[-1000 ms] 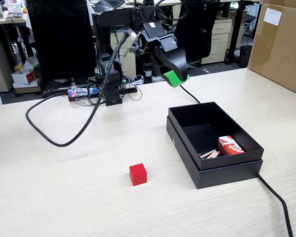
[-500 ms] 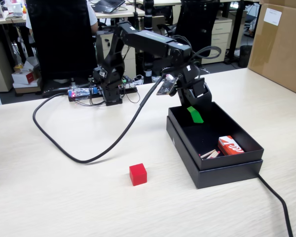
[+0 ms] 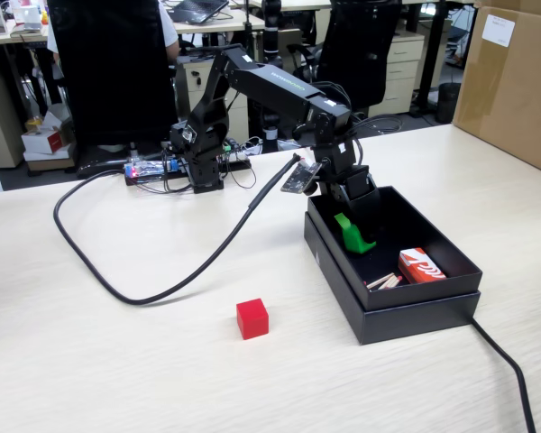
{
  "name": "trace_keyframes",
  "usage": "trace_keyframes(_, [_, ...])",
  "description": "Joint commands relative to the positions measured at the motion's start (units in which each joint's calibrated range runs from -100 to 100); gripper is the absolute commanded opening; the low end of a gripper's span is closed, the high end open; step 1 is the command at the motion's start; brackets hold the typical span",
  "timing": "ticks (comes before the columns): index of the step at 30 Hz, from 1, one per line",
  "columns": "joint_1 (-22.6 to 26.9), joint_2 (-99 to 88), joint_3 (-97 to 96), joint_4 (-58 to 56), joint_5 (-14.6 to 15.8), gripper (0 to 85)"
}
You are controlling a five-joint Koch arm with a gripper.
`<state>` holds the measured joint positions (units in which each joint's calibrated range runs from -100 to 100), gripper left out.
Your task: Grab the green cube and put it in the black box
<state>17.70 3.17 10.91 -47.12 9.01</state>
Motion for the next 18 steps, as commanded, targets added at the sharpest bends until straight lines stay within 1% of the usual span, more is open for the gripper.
trace_keyframes(1, [0.0, -2.1, 0.2, -1.1, -0.1, 41.9])
trace_keyframes(5, [-0.5, -10.8, 0.6, -1.1, -0.1, 43.1])
trace_keyframes(10, [-2.5, -30.7, 0.3, -1.1, -0.3, 43.0])
trace_keyframes(13, [-4.6, -42.7, 0.0, -1.0, -1.5, 44.4])
trace_keyframes(18, [-9.6, -59.9, -8.8, -1.0, -5.3, 48.5])
